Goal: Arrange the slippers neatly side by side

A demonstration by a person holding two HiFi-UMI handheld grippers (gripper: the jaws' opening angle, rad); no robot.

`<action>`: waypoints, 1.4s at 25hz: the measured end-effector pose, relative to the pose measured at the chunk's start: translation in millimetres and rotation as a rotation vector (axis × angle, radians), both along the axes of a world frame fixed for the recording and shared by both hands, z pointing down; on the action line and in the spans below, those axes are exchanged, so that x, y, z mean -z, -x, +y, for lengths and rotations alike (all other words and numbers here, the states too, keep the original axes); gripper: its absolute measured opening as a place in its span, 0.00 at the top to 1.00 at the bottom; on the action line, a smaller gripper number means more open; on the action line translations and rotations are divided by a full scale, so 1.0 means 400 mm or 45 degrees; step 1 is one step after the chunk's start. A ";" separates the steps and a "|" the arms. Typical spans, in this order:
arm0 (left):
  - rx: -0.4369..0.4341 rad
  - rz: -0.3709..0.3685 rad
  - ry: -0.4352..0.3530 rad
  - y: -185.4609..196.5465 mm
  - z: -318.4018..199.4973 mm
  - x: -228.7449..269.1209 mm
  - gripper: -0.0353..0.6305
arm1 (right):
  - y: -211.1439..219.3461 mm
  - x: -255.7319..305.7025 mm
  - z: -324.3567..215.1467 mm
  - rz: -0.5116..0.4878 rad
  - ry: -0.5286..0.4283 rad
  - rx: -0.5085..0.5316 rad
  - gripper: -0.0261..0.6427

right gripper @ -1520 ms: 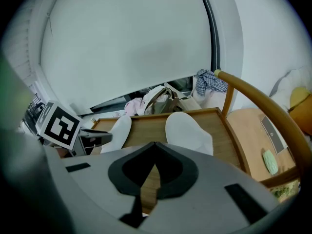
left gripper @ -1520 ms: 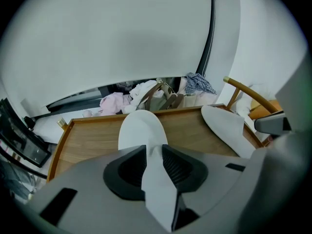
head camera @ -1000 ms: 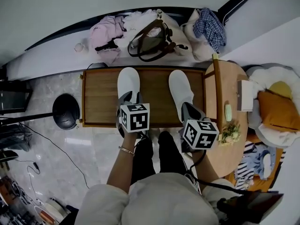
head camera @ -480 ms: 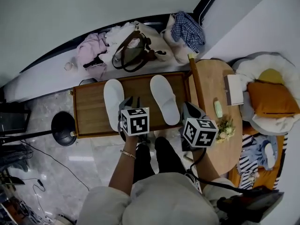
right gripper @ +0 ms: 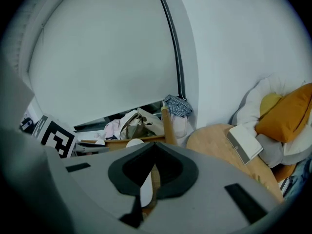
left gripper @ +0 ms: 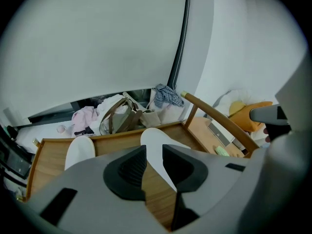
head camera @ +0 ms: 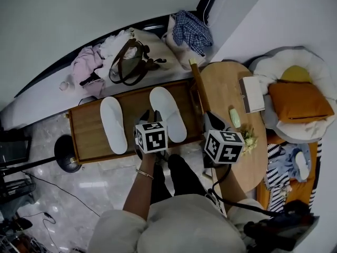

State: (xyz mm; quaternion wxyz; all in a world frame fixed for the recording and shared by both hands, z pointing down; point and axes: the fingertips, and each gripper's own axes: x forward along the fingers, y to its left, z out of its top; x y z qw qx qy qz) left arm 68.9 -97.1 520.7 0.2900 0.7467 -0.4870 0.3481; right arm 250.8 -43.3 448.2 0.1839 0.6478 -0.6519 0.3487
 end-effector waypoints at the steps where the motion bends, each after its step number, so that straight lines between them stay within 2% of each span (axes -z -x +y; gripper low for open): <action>1: -0.003 0.006 0.003 -0.016 0.000 -0.003 0.78 | -0.016 -0.001 0.000 0.004 0.001 -0.005 0.91; 18: -0.040 -0.008 0.075 -0.189 -0.012 -0.082 0.78 | -0.193 -0.057 -0.011 0.007 0.062 -0.066 0.91; 29: 0.018 -0.063 0.123 -0.214 -0.008 -0.130 0.75 | -0.218 -0.119 -0.014 -0.040 0.119 -0.074 0.91; 35: 0.077 -0.086 0.129 -0.207 -0.013 -0.147 0.69 | -0.221 -0.141 -0.011 -0.055 0.139 -0.073 0.91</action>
